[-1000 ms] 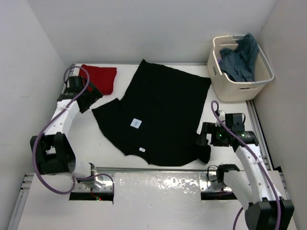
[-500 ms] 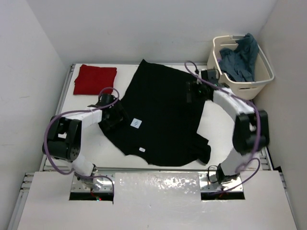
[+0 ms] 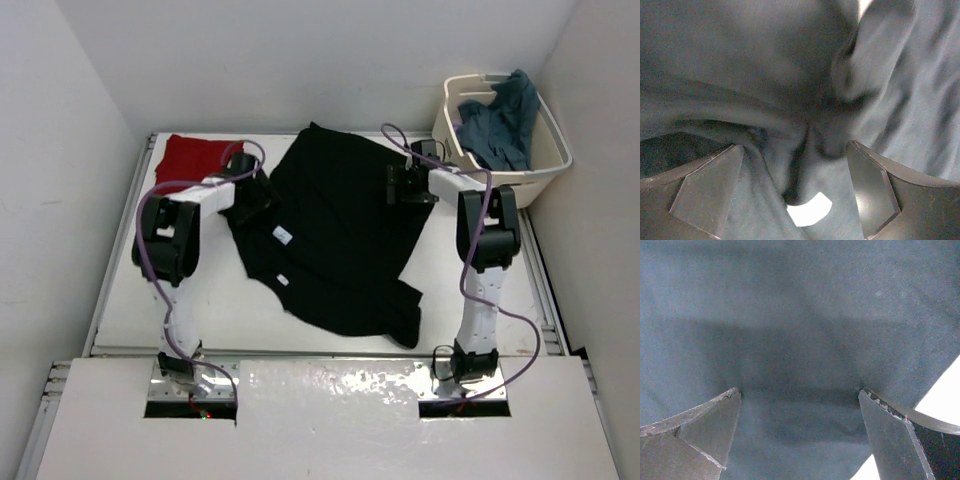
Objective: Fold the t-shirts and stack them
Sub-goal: Flatten out the tshirt
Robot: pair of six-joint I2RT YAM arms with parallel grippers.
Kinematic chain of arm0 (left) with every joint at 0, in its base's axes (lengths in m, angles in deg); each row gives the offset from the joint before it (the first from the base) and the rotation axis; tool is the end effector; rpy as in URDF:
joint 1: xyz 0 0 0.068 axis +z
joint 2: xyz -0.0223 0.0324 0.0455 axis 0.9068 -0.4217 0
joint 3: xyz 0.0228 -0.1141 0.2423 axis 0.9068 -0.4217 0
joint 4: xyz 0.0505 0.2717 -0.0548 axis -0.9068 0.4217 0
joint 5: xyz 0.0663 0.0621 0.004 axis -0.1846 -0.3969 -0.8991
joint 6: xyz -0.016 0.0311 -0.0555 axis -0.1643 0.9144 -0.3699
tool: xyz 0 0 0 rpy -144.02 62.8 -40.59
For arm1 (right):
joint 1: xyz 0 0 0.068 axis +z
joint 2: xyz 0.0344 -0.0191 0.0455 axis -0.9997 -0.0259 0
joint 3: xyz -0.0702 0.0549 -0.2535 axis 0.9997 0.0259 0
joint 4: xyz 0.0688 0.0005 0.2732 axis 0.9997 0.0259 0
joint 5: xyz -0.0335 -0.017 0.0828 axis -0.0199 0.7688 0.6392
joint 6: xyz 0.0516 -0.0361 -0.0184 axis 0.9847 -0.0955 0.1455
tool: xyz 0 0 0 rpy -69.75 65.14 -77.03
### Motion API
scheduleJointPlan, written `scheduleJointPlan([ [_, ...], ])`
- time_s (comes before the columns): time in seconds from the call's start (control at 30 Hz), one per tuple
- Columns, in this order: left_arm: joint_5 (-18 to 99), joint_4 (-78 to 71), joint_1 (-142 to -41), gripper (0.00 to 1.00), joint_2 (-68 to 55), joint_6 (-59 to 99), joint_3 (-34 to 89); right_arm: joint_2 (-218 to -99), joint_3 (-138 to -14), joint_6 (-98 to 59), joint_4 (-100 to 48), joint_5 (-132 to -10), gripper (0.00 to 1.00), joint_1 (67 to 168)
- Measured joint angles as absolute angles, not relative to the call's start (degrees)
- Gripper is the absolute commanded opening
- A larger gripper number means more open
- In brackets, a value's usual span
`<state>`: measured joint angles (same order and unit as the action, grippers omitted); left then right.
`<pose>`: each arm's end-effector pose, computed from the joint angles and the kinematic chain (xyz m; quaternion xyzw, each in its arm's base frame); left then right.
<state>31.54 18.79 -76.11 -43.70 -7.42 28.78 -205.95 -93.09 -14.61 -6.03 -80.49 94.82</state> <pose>0.4197 -0.0813 0.1232 -0.2332 0.9365 -0.1044 0.2400 0.4994 0.0539 0.1045 0.0482 0.9564 0.0334 0.2860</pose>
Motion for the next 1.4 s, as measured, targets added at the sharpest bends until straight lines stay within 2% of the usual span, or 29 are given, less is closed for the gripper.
scheduleJointPlan([
  [0.1, 30.1, 20.97, -75.98, 0.83, -50.76, -5.52, 39.67, -198.49, -80.31, -12.22, -11.49, -80.33, 0.99, 94.78],
  [0.23, 28.85, 22.99, -75.76, 0.84, -58.97, -2.0, 52.48, -182.67, -56.83, -6.71, -20.85, -80.94, 0.99, 96.7],
  [0.33, 28.83, 27.07, -75.69, 0.86, -68.72, 0.89, 68.85, -172.13, -44.03, -1.88, -22.51, -82.63, 0.99, 100.64],
  [0.43, 29.88, 25.96, -75.67, 0.89, -76.17, 3.09, 80.43, -163.24, -35.06, 3.23, -22.51, -85.03, 0.99, 106.04],
  [0.6, 33.94, 22.2, -75.67, 0.93, -81.31, 4.71, 87.69, -151.9, -26.96, 9.37, -18.57, -86.28, 0.99, 112.31],
  [0.77, 36.52, 19.97, -75.43, 0.96, -81.51, 5.04, 87.73, -147.66, -27.94, 8.98, -12.56, -86.65, 0.99, 112.33],
  [0.9, 36.41, 19.88, -75.15, 0.97, -78.6, 5.56, 84.28, -147.37, -33.67, 5.98, -9.74, -90.02, 0.99, 112.27],
  [1.07, 35.58, 21.39, -75.0, 0.98, -64.33, 6.59, 69.74, -150.47, -42.43, 2.86, -11.32, -92.44, 0.99, 109.25],
  [1.23, 35.54, 17.7, -75.3, 0.98, -46.23, 6.92, 48.76, -162.26, -51.02, 0.69, -14.14, -91.46, 0.99, 103.89],
  [1.4, 36.26, 15.51, -75.54, 0.98, -42.97, 7.38, 35.52, -173.34, -53.12, 0.69, -17.28, -89.97, 0.99, 100.29],
])
